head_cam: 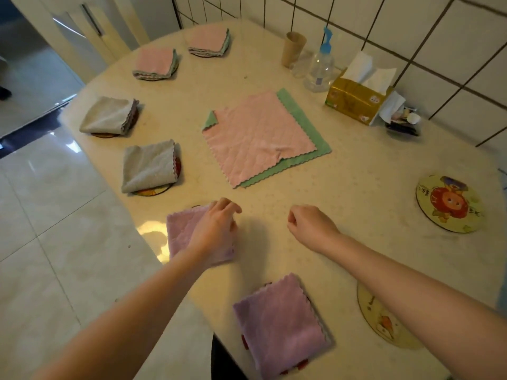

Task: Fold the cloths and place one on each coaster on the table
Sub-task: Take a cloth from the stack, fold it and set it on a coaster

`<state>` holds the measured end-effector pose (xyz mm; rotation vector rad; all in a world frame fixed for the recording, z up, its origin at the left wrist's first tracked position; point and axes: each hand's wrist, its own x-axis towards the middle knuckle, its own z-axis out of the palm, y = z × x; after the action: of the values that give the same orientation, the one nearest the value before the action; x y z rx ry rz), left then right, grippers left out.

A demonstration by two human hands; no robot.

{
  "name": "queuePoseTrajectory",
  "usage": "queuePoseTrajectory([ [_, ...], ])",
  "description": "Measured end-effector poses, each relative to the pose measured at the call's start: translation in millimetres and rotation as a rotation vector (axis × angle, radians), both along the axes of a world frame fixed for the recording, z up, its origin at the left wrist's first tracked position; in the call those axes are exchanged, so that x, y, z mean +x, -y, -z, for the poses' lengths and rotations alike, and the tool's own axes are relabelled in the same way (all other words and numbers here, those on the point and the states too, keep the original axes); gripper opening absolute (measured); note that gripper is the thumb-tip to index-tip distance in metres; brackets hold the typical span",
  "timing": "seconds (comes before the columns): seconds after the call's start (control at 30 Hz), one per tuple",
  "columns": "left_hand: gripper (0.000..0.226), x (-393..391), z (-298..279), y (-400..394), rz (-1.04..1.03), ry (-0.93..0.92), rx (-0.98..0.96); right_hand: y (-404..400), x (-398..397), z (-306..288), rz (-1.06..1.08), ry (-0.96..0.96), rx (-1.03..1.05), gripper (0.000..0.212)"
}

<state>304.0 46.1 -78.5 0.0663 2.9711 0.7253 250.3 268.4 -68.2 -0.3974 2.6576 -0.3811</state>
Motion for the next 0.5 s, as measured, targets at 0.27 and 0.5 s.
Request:
queuePoseTrajectory([
  [0.27, 0.046, -128, 27, 83, 0.136, 0.082, -0.112, 109, -90, 27, -0.077, -0.071, -0.159, 0.018],
  [0.5, 0.060, -212, 42, 125, 0.367, 0.043, -0.197, 146, -106, 63, -0.171, -0.152, -0.048, 0.030],
])
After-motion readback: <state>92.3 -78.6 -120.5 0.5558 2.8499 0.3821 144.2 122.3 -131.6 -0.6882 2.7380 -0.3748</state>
